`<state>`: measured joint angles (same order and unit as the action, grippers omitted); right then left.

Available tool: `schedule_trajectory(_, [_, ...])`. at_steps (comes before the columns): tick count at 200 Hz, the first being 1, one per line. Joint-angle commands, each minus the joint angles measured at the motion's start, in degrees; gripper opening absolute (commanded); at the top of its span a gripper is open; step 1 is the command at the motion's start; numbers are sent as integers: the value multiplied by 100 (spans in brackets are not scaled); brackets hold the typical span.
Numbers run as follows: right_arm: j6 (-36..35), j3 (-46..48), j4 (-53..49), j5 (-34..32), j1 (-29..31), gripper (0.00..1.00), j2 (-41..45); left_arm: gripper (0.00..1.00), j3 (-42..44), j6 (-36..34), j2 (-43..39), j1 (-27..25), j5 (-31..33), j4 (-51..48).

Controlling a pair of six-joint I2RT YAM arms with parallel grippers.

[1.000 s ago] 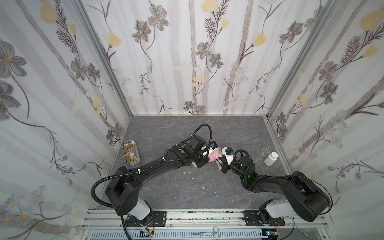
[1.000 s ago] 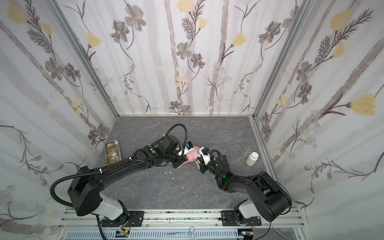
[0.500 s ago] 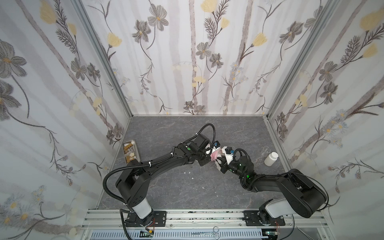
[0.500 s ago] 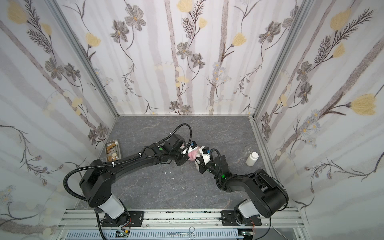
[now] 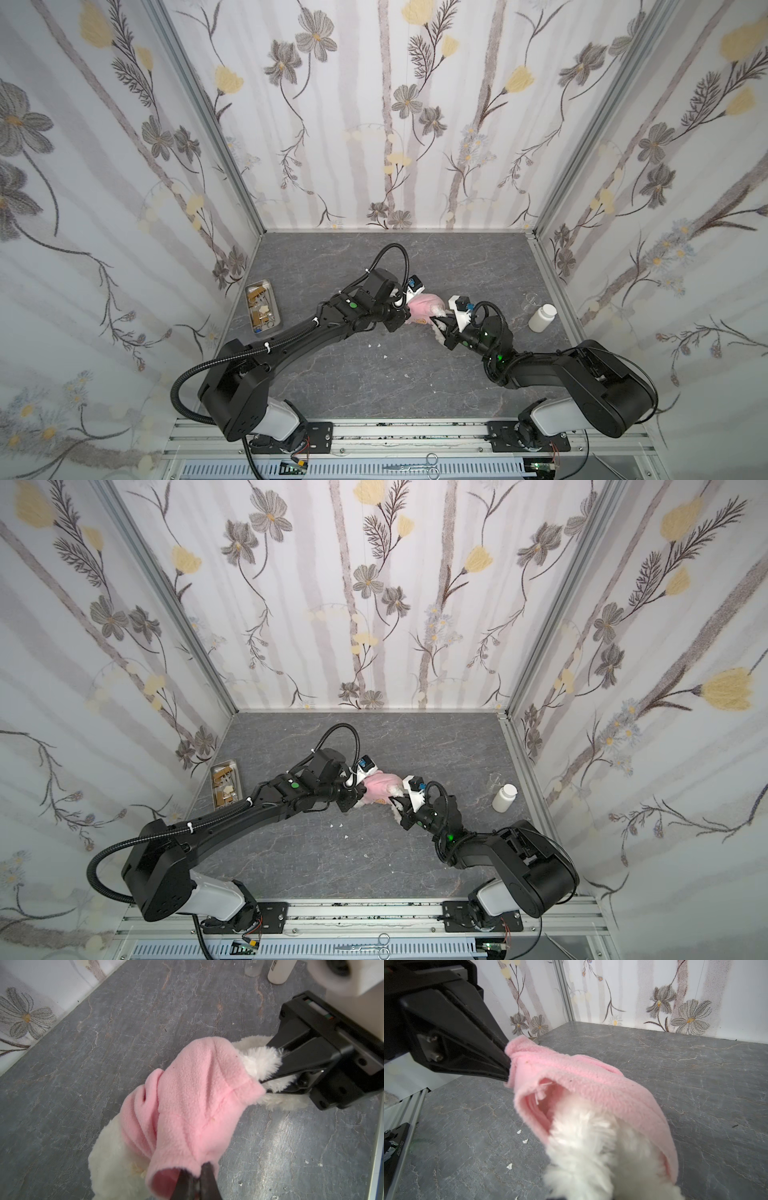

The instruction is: Dress the teddy bear

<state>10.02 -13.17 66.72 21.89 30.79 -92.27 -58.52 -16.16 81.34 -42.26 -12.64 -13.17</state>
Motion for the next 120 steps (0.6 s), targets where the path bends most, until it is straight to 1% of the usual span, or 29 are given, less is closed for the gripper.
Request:
schedule_trajectory(1, [156, 59, 444, -183, -40, 0, -67, 0, 244, 373, -341, 239, -112, 641])
schedule_trajectory(14, [159, 58, 472, -157, -38, 0, -79, 0, 413, 453, -492, 310, -145, 818])
schedule_trajectory(37, [159, 23, 482, -119, -40, 0, -84, 0, 527, 466, -548, 375, -131, 838])
schedule_trajectory(64, [108, 4, 492, -24, -38, 0, -62, 0, 501, 432, -545, 383, -221, 834])
schedule_trajectory(103, [-278, -88, 59, -25, -17, 0, 41, 0, 343, 111, -712, 167, -343, 842])
schedule_trajectory(120, [-443, -134, -152, -60, -3, 0, 47, 4, 315, -43, -662, 82, -327, 801])
